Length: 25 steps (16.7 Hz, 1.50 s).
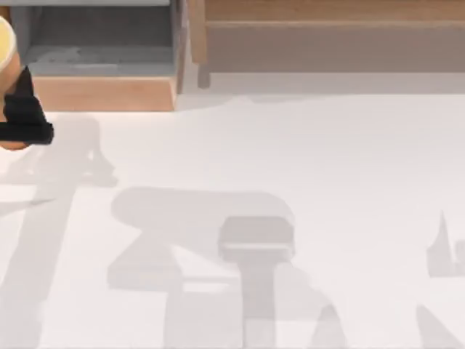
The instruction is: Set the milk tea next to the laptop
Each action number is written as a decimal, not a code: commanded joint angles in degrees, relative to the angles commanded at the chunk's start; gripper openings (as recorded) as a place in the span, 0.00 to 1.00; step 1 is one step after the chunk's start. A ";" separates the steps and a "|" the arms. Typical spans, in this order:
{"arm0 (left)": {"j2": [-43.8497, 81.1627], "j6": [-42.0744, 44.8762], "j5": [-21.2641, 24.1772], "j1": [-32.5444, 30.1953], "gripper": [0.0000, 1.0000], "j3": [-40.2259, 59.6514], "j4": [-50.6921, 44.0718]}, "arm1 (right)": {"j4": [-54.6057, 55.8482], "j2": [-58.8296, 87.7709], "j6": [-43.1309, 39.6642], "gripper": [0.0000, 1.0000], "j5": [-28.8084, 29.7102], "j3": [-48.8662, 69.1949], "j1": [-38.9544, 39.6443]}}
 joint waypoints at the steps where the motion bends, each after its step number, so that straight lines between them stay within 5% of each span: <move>1: -3.32 -0.04 -0.02 0.13 0.00 -1.55 -2.45 | 0.00 0.00 0.00 1.00 0.00 0.00 0.00; 13: -32.92 -1.44 -0.48 0.84 0.00 -19.15 -22.48 | 0.00 0.00 0.00 1.00 0.00 0.00 0.00; 25: -36.26 -1.61 -0.64 0.87 0.00 -21.44 -24.02 | 0.00 0.00 0.00 1.00 0.00 0.00 0.00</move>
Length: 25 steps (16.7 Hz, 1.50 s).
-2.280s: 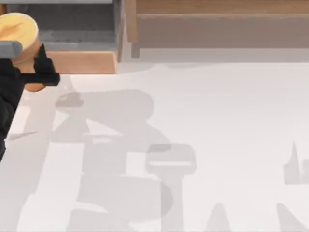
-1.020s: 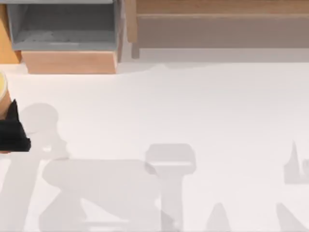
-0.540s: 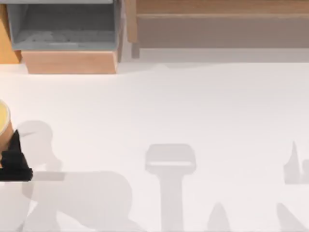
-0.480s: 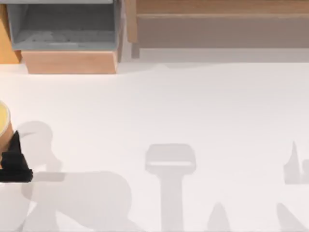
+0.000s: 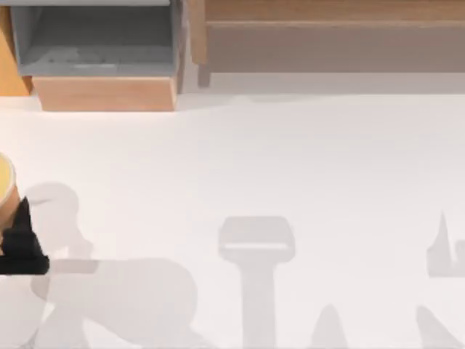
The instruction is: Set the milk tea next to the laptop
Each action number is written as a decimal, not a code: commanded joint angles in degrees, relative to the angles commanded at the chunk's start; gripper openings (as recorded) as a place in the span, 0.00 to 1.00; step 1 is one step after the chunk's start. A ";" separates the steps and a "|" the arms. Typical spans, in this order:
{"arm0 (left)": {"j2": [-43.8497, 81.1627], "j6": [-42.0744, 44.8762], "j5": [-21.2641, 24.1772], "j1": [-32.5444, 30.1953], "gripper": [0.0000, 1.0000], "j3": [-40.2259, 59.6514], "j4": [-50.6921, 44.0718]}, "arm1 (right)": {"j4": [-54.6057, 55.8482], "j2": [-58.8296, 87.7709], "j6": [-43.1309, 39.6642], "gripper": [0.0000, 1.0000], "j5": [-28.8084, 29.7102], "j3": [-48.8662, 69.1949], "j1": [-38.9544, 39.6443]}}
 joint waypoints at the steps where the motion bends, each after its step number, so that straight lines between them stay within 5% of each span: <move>1: 0.29 0.01 0.01 0.01 0.00 -0.06 0.58 | 0.00 0.00 0.00 1.00 0.00 0.00 0.00; 17: 16.10 0.15 0.12 -0.01 0.00 -4.58 24.83 | 0.00 0.00 0.00 1.00 0.00 0.00 0.00; 25: 19.33 0.14 0.09 0.00 0.00 -6.87 26.10 | 0.00 0.00 0.00 1.00 0.00 0.00 0.00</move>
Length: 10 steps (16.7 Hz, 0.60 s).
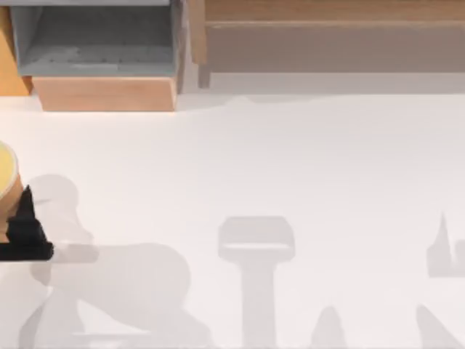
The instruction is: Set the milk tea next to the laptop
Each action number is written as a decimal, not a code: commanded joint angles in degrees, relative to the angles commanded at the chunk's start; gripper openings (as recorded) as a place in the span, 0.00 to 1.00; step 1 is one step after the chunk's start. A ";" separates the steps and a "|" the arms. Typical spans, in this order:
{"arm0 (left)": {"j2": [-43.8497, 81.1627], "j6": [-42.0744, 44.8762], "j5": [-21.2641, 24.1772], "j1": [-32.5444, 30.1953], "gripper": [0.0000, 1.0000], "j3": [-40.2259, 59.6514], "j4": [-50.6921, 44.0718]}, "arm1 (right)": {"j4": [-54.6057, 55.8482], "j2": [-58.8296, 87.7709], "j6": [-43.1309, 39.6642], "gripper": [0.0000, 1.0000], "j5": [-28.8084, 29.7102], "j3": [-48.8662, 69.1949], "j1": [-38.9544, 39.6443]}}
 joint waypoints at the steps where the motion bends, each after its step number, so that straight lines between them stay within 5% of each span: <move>1: 0.00 0.00 0.00 0.00 0.08 0.00 0.00 | 0.00 0.00 0.00 1.00 0.00 0.00 0.00; 10: 0.00 0.00 0.00 0.00 0.75 0.00 0.00 | 0.00 0.00 0.00 1.00 0.00 0.00 0.00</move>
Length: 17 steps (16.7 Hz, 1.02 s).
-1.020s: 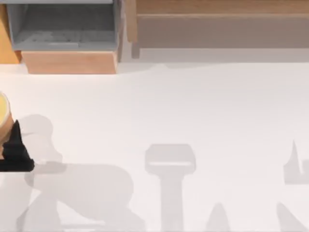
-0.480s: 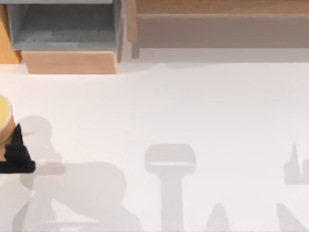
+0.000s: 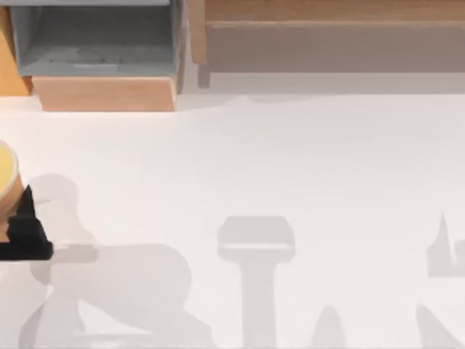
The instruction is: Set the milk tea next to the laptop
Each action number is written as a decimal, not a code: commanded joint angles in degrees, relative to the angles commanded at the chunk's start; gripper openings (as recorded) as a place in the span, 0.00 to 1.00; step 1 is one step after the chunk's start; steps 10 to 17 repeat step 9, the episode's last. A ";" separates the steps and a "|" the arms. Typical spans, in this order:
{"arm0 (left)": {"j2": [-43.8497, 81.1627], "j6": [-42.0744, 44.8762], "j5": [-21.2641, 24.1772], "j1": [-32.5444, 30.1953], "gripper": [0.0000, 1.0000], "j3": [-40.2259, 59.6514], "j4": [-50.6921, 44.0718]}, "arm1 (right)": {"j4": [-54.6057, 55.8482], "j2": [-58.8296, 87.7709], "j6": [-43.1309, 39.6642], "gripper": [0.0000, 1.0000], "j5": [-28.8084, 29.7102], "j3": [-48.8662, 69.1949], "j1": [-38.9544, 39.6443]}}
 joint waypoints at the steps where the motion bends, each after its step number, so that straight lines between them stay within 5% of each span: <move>1: 0.00 0.00 0.00 0.00 0.83 0.00 0.00 | 0.00 0.00 0.00 1.00 0.00 0.00 0.00; 4: 0.00 0.00 0.00 0.00 1.00 0.00 0.00 | 0.00 0.00 0.00 1.00 0.00 0.00 0.00; 17: 0.00 0.00 0.00 0.00 1.00 0.00 0.00 | 0.00 0.00 0.00 1.00 0.00 0.00 0.00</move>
